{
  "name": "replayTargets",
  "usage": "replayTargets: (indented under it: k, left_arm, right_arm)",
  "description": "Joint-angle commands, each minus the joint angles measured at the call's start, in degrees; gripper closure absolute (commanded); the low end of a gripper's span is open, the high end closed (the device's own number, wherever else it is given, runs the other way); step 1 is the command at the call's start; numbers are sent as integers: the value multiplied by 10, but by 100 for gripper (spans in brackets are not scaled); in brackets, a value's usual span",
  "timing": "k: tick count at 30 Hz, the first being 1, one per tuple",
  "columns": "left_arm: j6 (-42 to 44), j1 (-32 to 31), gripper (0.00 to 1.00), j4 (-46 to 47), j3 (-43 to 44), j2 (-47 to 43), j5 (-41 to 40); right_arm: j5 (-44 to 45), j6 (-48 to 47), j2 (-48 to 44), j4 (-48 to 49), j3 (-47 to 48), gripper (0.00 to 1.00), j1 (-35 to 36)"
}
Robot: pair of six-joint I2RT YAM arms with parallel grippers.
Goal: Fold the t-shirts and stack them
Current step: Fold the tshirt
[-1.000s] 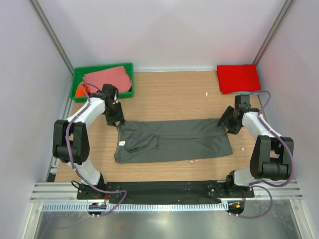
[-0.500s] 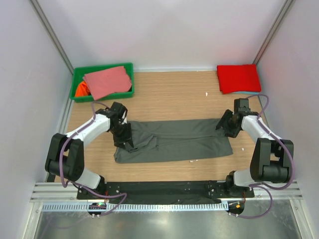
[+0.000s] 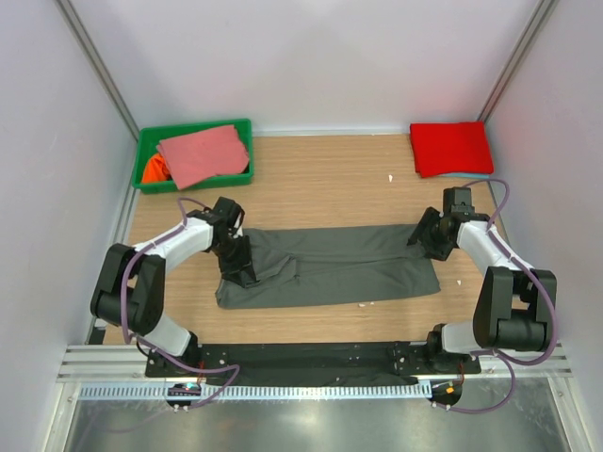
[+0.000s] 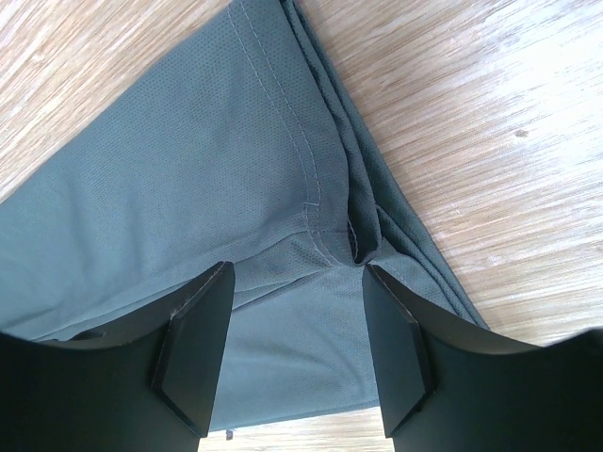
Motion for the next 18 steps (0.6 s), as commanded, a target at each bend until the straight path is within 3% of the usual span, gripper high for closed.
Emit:
replayTargets:
  k: [1, 11, 18]
  left_arm:
    - [-3, -2, 57, 16, 2, 5, 4]
    - [4, -2, 60, 25, -16, 27, -6]
    - [11, -2, 85, 30, 0, 23, -8]
  right_arm:
    - [-2, -10, -21, 13, -3, 37, -1]
    - [-1, -11, -19, 15, -9, 37, -1]
    - [3, -5, -22, 9, -14, 37, -1]
